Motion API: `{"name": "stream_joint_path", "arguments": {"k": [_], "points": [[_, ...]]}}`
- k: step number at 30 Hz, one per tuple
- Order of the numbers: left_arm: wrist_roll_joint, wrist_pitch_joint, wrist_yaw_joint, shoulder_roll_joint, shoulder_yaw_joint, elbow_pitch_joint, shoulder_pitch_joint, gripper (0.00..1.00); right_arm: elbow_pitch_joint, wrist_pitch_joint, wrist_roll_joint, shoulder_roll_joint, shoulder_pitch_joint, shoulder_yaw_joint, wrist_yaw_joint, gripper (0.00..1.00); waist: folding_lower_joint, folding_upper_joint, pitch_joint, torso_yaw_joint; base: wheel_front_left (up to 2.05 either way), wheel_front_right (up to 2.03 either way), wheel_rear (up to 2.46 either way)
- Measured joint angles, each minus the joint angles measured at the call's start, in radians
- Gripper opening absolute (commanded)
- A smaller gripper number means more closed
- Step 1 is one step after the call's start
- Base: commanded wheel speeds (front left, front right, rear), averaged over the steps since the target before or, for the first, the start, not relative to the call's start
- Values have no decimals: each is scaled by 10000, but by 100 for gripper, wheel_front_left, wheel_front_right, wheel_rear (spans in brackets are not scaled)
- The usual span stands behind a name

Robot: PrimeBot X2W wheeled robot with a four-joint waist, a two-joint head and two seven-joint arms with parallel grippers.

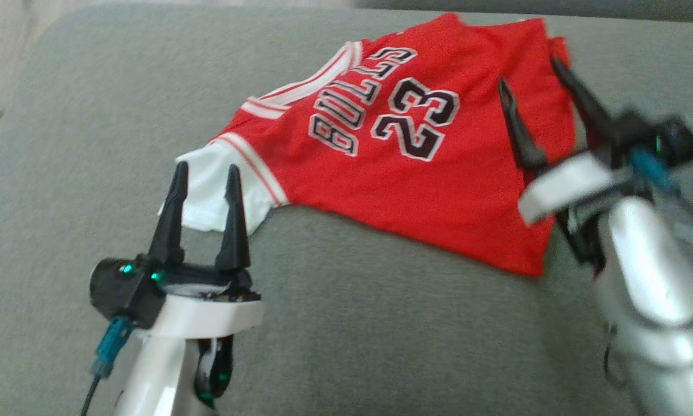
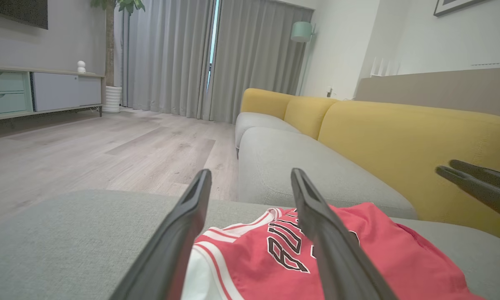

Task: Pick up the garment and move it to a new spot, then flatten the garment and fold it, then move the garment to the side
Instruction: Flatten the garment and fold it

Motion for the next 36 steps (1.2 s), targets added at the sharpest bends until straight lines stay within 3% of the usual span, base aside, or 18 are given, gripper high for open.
{"name": "stream_joint_path", "arguments": {"k": [5, 18, 32, 33, 34, 36], "points": [[-405, 2, 146, -12, -826, 98, -344, 100, 1607, 2061, 1197, -863, -2237, 1626, 0, 100, 1, 0, 406, 867, 0, 0, 0], [-1400, 2, 558, -17, -2472, 61, -787, 100, 5214, 4230, 3906, -2380, -5418, 5143, 0, 100, 0, 0, 1223, 3137, 0, 0, 0], [-1592, 2, 1204, -36, -2763, -510, -779, 100, 7150, 4930, 5304, -2460, -7396, 7440, 0, 100, -1, 0, 2373, 3813, 0, 0, 0], [-1592, 2, 1206, -36, -2769, -535, -774, 100, 7173, 4938, 5436, -2451, -7504, 7601, 0, 38, -1, 0, 2387, 3815, 0, 0, 0], [-1593, 2, 1210, -36, -2773, -564, -773, 100, 7171, 4932, 5507, -2451, -7589, 7789, 0, 0, -1, 0, 2402, 3816, 0, 0, 0], [-1622, 2, 1290, -38, -2775, -619, -774, 100, 7191, 4683, 5641, -2429, -7682, 8034, 0, 0, 0, 0, 2432, 3822, 0, 0, 0]]}}
